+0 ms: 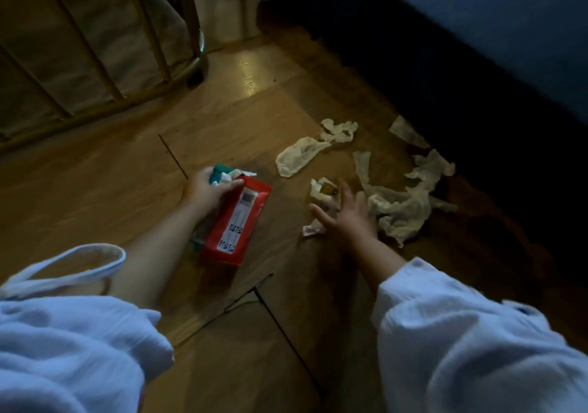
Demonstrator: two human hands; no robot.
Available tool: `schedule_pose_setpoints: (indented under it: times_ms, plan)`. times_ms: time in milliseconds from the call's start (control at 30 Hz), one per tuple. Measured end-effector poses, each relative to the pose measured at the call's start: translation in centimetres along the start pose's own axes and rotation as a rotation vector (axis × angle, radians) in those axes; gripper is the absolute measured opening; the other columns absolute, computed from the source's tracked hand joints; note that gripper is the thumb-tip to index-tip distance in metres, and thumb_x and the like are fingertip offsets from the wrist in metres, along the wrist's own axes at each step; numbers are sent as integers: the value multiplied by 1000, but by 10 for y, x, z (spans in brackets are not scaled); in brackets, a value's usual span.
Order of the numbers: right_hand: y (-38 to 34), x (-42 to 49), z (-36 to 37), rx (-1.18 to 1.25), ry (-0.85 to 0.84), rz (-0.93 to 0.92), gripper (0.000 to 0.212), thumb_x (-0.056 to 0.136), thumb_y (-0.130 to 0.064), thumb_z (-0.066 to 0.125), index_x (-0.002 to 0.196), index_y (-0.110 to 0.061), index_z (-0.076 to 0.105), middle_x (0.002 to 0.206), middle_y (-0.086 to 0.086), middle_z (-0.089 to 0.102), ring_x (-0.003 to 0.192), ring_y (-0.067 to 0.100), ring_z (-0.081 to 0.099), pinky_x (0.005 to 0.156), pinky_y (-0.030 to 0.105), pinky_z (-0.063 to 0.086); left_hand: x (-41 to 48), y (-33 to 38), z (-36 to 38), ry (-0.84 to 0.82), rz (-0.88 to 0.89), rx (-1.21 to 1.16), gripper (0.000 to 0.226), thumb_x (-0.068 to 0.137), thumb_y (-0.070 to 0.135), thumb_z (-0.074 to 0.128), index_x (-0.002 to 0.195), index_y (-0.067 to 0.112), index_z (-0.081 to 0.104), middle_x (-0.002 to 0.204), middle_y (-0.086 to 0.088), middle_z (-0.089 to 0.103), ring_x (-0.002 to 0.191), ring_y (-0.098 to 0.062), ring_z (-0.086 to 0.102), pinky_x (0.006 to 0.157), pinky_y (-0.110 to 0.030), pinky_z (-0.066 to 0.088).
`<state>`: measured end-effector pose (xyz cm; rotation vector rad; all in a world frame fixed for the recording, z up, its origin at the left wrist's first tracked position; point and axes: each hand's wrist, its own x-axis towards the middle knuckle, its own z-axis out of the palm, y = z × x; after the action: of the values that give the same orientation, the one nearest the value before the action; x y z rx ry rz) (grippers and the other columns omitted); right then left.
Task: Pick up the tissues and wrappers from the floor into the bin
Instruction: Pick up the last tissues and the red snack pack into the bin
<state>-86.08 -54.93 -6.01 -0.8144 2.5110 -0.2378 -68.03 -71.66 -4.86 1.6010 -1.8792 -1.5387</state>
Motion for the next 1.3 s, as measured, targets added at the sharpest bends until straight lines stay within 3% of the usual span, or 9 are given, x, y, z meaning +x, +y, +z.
schedule_pose_setpoints:
  times_ms: [133,233,333,433,600,800,1000,1100,1300]
  plan:
    - [0,-9,23,-123,-59,-131,58,91,-45,47,140,-21,27,151,15,19,139,33,17,111,44,20,-4,24,10,-37,28,-49,42,82,34,65,118,17,51,106,-2,58,98,-20,56,90,-39,45]
    - [15,-51,55,-165,62,-398,47,92,-28,51,135,-11,41,141,19,39,124,36,44,102,41,36,-11,36,15,-63,46,-64,30,83,34,64,107,26,48,100,2,57,95,-19,56,89,-40,46]
    - [30,-67,54,-91,52,-441,45,88,-26,57,130,-9,48,126,12,53,110,30,56,91,35,44,-21,48,20,-116,63,-81,31,83,32,64,110,22,51,98,1,60,93,-20,59,88,-40,48]
    - [36,-58,15,247,-37,-233,24,93,-22,51,114,-11,52,120,10,50,98,19,51,81,26,38,-37,66,28,-168,83,-101,30,84,31,63,109,21,51,94,3,61,90,-19,60,86,-39,49]
    - [54,-64,-95,769,15,5,11,92,-24,55,95,-14,53,79,1,57,70,13,57,59,22,44,-76,119,46,-304,128,-143,36,85,34,62,115,17,51,101,-3,63,90,-21,62,80,-38,52]
    - [112,-136,-230,892,12,74,10,89,-20,59,96,-12,59,76,1,61,65,12,58,59,20,45,-148,210,81,-543,258,-155,34,86,33,59,114,16,51,94,-6,64,82,-22,64,69,-33,52]
    - [176,-264,-333,967,284,176,21,84,-33,65,79,-13,61,75,6,63,68,17,59,62,26,47,-249,298,140,-777,392,-29,28,87,35,59,101,11,54,79,-6,64,64,-18,62,56,-29,50]
    - [226,-323,-356,1002,459,271,23,82,-40,65,77,-17,62,84,10,63,78,22,59,74,37,49,-303,324,183,-862,492,79,32,86,40,60,96,9,58,73,-5,64,60,-18,60,57,-32,49]
    - [337,-411,-329,971,748,614,26,89,-39,56,80,-14,61,73,4,58,70,18,53,62,28,39,-399,332,284,-1091,442,253,34,87,45,56,89,11,58,75,-7,65,65,-21,61,68,-36,51]
